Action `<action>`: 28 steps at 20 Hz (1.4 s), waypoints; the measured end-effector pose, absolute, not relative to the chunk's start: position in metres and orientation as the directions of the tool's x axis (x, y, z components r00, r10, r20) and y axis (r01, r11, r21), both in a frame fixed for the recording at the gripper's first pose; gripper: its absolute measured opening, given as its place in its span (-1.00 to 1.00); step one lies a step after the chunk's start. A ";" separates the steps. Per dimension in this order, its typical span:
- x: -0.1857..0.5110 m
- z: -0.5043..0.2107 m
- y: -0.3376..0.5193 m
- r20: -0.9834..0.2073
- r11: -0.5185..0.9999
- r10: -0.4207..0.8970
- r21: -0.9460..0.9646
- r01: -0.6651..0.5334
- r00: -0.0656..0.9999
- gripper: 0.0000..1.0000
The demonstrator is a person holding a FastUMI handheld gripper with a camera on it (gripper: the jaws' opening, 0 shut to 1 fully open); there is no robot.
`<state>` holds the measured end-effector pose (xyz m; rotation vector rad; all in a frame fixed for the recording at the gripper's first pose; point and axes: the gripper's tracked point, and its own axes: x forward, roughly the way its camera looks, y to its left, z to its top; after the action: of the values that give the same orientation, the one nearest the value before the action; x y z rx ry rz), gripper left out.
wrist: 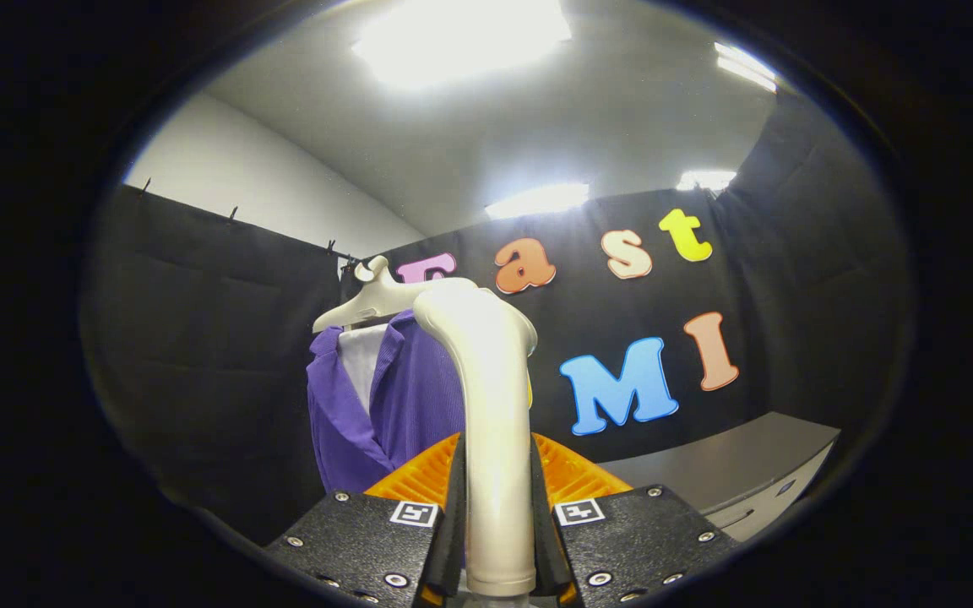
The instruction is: Iron the clothes twice with a garment steamer, once on the left side and once on the right side.
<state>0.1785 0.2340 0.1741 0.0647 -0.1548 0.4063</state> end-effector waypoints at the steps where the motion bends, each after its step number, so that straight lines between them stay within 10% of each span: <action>1: 0.178 0.177 0.242 0.173 0.924 0.376 0.008 -0.383 0.911 -0.29; 28: 0.232 0.038 0.346 0.011 0.945 0.262 -0.203 -0.255 0.965 -0.28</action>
<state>0.2320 0.3462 0.0381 -0.2016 -0.0375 0.2636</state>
